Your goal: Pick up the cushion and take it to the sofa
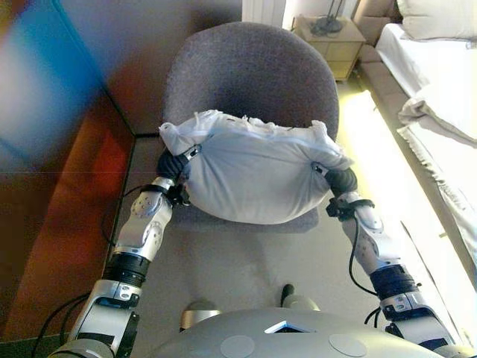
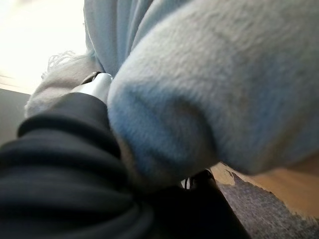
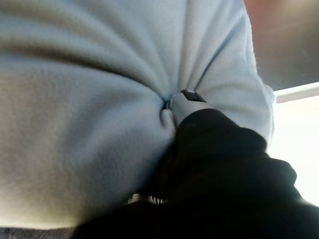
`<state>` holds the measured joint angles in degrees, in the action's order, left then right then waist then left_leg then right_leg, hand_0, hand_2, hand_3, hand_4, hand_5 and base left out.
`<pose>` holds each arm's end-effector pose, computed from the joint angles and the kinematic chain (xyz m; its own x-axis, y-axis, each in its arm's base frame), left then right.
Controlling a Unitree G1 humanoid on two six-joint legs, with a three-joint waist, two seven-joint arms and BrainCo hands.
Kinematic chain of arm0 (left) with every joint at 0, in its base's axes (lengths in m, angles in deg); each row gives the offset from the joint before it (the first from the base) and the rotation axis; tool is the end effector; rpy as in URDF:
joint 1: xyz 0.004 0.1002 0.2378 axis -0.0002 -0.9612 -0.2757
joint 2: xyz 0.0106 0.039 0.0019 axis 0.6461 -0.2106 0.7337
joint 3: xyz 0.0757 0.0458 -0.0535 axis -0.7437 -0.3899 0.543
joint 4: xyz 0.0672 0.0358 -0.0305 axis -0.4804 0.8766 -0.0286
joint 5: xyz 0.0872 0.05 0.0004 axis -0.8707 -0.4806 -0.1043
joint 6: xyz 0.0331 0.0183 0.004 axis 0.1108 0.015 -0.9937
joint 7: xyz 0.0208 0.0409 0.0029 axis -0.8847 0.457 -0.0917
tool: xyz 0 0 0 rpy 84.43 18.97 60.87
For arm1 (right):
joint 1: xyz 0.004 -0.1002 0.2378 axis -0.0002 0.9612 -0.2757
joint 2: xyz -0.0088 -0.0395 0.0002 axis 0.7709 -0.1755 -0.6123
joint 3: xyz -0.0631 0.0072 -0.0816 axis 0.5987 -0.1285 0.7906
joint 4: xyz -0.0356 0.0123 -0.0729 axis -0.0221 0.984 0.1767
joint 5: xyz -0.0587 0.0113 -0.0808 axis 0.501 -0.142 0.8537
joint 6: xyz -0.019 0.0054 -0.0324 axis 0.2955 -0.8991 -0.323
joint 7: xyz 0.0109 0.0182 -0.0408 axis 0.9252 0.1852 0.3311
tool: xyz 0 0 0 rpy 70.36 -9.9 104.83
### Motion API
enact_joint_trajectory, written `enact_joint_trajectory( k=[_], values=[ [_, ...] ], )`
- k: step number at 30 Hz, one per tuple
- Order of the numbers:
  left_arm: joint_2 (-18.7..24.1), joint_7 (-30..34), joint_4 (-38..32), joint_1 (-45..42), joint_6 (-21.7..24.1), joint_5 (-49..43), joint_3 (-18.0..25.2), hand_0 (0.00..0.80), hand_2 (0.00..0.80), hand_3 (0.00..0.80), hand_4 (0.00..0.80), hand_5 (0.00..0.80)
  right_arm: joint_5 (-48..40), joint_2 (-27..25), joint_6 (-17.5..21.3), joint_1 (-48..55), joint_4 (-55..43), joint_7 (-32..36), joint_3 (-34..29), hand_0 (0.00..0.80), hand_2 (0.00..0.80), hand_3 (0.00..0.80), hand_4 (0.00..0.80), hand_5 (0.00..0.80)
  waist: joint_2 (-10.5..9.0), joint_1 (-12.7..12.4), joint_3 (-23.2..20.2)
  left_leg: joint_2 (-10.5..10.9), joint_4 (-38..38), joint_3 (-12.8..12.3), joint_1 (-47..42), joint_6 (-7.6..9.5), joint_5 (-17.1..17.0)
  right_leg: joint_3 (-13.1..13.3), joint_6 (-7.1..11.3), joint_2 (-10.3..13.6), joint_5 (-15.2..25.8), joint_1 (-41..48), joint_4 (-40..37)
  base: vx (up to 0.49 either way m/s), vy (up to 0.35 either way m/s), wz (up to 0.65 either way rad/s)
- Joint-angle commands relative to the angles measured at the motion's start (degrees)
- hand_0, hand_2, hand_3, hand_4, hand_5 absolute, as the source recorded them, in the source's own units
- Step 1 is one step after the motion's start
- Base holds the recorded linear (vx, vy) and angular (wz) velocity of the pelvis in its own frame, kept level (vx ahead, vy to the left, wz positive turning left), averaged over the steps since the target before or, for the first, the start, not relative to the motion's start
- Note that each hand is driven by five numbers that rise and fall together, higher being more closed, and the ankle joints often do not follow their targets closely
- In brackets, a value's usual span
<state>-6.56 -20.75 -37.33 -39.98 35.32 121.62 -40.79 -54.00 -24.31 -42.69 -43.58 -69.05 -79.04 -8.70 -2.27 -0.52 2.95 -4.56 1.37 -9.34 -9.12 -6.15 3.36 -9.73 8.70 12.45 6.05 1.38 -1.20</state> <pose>0.2339 0.1989 0.0418 0.9857 -0.1378 -0.0967 0.1227 0.9814 -0.1477 0.2116 -0.2009 0.0199 0.9848 0.0805 -0.1542 -0.0409 0.9688 0.2446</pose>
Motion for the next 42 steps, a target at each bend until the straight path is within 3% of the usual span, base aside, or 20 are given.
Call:
enact_joint_trajectory(
  k=[1, 3, 5, 10, 14, 18, 20, 22, 25, 29, 32, 34, 35, 38, 42],
  values=[
    [-0.6, 5.5, -2.5, 4.0, 3.2, 0.5, 0.3, 0.8, 0.8, 0.8, 0.8, 0.8, -1.8, 1.8, 3.2, -1.6, -5.1, 0.9, -1.6, 0.8, 0.8, 0.8, 0.8, 0.8, 1.08, 1.5, -0.7, 5.3, -6.0, -0.1, 5.7, 7.89, 2.7, 3.1, 1.18, 6.0, 2.0, -4.7, 17.7, -0.021, 0.157, -0.03],
    [-0.1, 5.8, -2.2, 4.1, 3.1, 1.7, -0.7, 0.8, 0.8, 0.8, 0.8, 0.8, -2.7, 1.6, 3.0, -0.3, -6.4, -0.2, -1.3, 0.8, 0.8, 0.8, 0.8, 0.8, 2.09, 2.6, 1.2, 6.0, -7.3, 1.0, 5.7, 9.19, 3.8, 6.9, 0.11, 6.3, 5.9, -10.6, 28.4, -0.011, 0.179, 0.06],
    [-0.2, 5.7, -1.2, 4.8, 3.4, 2.3, -1.3, 0.8, 0.8, 0.8, 0.8, 0.8, -2.0, 1.4, 3.4, 0.2, -6.3, 0.1, -0.6, 0.8, 0.8, 0.8, 0.8, 0.8, 2.6, 3.4, 2.6, 6.5, -7.4, 1.2, 4.6, 9.36, 4.1, 8.0, 0.49, 5.8, 8.3, -14.6, 33.1, 0.062, 0.122, 0.19],
    [-0.7, 3.6, -1.8, 5.1, 2.8, 3.0, -1.8, 0.8, 0.8, 0.8, 0.8, 0.8, -2.1, 0.9, 3.0, -0.5, -4.9, -0.1, -0.3, 0.8, 0.8, 0.8, 0.8, 0.8, 0.64, 4.3, 3.5, 8.1, -7.5, 2.5, 1.4, 8.2, 5.6, 5.3, 2.74, 4.1, 10.1, -14.1, 18.8, 0.241, -0.088, -0.01],
    [-0.8, 2.1, -0.1, 6.1, 4.4, 2.5, -3.4, 0.8, 0.8, 0.8, 0.8, 0.8, -2.8, 0.3, 4.2, -1.7, -1.8, 2.6, -0.5, 0.8, 0.8, 0.8, 0.8, 0.8, -0.44, 6.0, 4.5, 8.6, -8.8, 3.4, -1.4, 8.03, 8.8, 1.8, 3.76, -0.3, 8.5, -17.0, 0.5, 0.327, -0.122, -0.12],
    [-1.5, 0.8, -0.7, 5.0, 4.3, 1.8, -2.7, 0.8, 0.8, 0.8, 0.8, 0.8, -1.3, 0.3, 4.0, -1.4, -1.6, 3.7, 0.3, 0.8, 0.8, 0.8, 0.8, 0.8, -1.49, 5.8, 4.7, 8.7, -9.7, 2.0, -3.6, 9.18, 11.8, -2.6, 3.59, -0.1, 9.8, -18.9, 1.2, 0.364, -0.143, -0.06],
    [-1.6, 1.6, -1.3, 3.2, 4.0, 1.7, -1.5, 0.8, 0.8, 0.8, 0.8, 0.8, -1.0, 0.5, 3.9, -0.1, -2.0, 4.9, 0.2, 0.8, 0.8, 0.8, 0.8, 0.8, -2.18, 5.6, 3.6, 9.0, -11.0, 1.9, -3.8, 9.53, 13.1, -2.7, 3.29, -0.4, 9.1, -16.1, 0.6, 0.421, -0.19, 0.04],
    [-1.6, 2.4, -1.9, 1.8, 3.6, 1.9, -0.8, 0.8, 0.8, 0.8, 0.8, 0.8, -0.9, 0.3, 3.3, 0.7, -2.6, 5.2, 0.1, 0.8, 0.8, 0.8, 0.8, 0.8, -2.1, 5.7, 2.5, 8.2, -12.5, 1.9, -4.5, 8.81, 13.7, -2.1, 2.84, -0.5, 8.5, -14.7, 1.6, 0.446, -0.192, 0.01],
    [-1.3, 2.7, -2.3, 0.1, 3.1, 2.6, -0.2, 0.8, 0.8, 0.8, 0.8, 0.8, -0.1, 0.2, 2.3, 1.1, -3.9, 4.6, 1.0, 0.8, 0.8, 0.8, 0.8, 0.8, -1.19, 6.2, 0.1, 4.4, -14.0, 0.6, -6.4, 6.54, 10.2, -1.3, 1.35, -1.2, 5.6, -12.8, 5.6, 0.403, -0.216, 0.07],
    [-1.5, 2.3, -3.4, -0.8, 3.1, 3.1, 0.4, 0.8, 0.8, 0.8, 0.8, 0.8, 0.7, -1.2, 1.4, 0.9, -5.3, 5.6, 1.7, 0.8, 0.8, 0.8, 0.8, 0.8, -0.44, 6.5, -1.9, 0.2, -24.0, 0.9, -4.0, 1.92, -0.8, 0.2, -2.39, -4.3, 1.0, -8.6, 5.7, 0.322, -0.253, -0.06],
    [-2.1, 1.2, -3.9, -0.4, 3.7, 4.1, 0.4, 0.8, 0.8, 0.8, 0.8, 0.8, -0.4, -2.5, 1.9, 0.3, -5.7, 6.0, 1.7, 0.8, 0.8, 0.8, 0.8, 0.8, -0.96, 6.0, -1.8, -0.6, -36.2, 0.7, 1.4, 0.82, -4.0, -0.6, -5.05, -4.6, -2.0, -6.2, 6.7, 0.246, -0.237, -0.13],
    [-2.6, 1.1, -4.0, -0.4, 4.1, 4.4, 0.4, 0.8, 0.8, 0.8, 0.8, 0.8, -1.9, -2.9, 2.4, -0.4, -5.7, 6.1, 1.6, 0.8, 0.8, 0.8, 0.8, 0.8, -1.38, 5.6, -1.4, -3.4, -40.9, -1.1, 5.2, 0.48, -4.9, -1.5, -6.41, -4.6, -3.7, -4.4, 7.4, 0.209, -0.167, -0.21],
    [-3.0, 1.3, -3.8, -0.2, 4.3, 4.0, 0.3, 0.8, 0.8, 0.8, 0.8, 0.8, -2.2, -2.8, 2.4, -0.8, -5.9, 6.1, 1.4, 0.8, 0.8, 0.8, 0.8, 0.8, -1.73, 5.3, -1.0, -3.9, -41.2, -1.0, 7.0, 1.13, -3.8, -1.3, -6.45, -4.5, -3.9, -3.3, 7.2, 0.205, -0.081, -0.14],
    [-3.0, 1.8, -3.6, 0.4, 4.9, 3.9, -0.4, 0.8, 0.8, 0.8, 0.8, 0.8, -3.4, -3.3, 2.0, -1.7, -6.9, 5.7, 1.2, 0.8, 0.8, 0.8, 0.8, 0.8, -1.71, 4.7, -0.1, -3.7, -32.8, -0.4, 8.1, 1.77, -4.5, 0.8, -6.23, -5.7, -4.9, -1.2, 6.9, 0.22, 0.021, -0.07],
    [-2.4, 2.9, -2.8, 1.2, 4.3, 4.5, -0.6, 0.8, 0.8, 0.8, 0.8, 0.8, -3.5, -3.5, 0.3, -3.2, -7.1, 4.3, 1.4, 0.8, 0.8, 0.8, 0.8, 0.8, -0.24, 2.9, 0.2, -3.8, -16.3, 0.7, 8.8, 0.78, -6.8, 0.8, -4.78, -5.9, -7.7, 1.7, 7.6, 0.215, 0.078, 0.06]
  ],
)
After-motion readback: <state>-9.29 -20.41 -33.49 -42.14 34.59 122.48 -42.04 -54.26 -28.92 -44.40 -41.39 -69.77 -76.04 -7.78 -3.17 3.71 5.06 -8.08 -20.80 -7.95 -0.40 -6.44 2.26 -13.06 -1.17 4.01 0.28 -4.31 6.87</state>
